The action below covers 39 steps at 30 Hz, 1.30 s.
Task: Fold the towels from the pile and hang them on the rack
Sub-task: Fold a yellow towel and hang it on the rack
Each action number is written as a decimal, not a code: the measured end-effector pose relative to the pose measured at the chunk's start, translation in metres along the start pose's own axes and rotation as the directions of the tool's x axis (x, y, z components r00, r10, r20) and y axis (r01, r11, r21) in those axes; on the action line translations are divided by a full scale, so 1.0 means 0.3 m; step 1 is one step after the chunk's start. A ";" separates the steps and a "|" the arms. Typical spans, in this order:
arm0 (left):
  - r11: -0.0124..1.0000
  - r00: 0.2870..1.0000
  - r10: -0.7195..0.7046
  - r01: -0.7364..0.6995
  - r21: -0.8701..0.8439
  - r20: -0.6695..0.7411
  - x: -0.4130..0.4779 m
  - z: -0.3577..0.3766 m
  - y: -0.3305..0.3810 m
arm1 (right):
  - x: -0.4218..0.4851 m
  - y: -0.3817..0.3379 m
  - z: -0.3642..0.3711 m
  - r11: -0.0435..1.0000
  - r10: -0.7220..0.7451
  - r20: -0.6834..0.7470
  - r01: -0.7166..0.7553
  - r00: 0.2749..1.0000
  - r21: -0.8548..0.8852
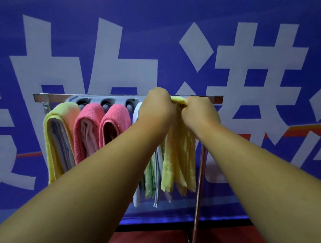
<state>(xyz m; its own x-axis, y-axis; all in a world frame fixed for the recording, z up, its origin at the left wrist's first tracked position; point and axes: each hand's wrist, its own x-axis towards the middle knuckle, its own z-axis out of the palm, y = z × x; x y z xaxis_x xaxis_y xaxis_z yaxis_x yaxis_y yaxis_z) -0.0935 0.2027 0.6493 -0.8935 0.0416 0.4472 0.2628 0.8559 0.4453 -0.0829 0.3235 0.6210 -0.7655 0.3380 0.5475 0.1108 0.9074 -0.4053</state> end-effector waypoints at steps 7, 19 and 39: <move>0.934 0.884 -0.306 0.207 0.292 0.353 0.078 0.025 -0.002 | 0.017 0.008 0.048 0.990 -0.024 0.096 0.036 0.995 -0.133; 0.983 0.998 -0.031 0.042 -0.181 0.059 -0.105 0.268 -0.149 | -0.107 0.081 0.129 0.987 -0.042 0.138 0.019 0.990 0.162; 0.987 0.977 -0.090 0.113 -0.113 0.196 -0.247 0.629 -0.397 | -0.310 0.296 0.486 0.912 0.143 0.297 -0.242 0.944 0.331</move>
<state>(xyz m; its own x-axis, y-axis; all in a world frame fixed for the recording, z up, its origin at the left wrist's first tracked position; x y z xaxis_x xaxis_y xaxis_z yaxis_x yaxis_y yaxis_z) -0.1272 0.1949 0.4167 -0.9674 0.0649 0.2450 0.1995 0.7913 0.5780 -0.0942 0.3362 0.4273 -0.8950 0.3748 0.2419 0.0766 0.6634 -0.7443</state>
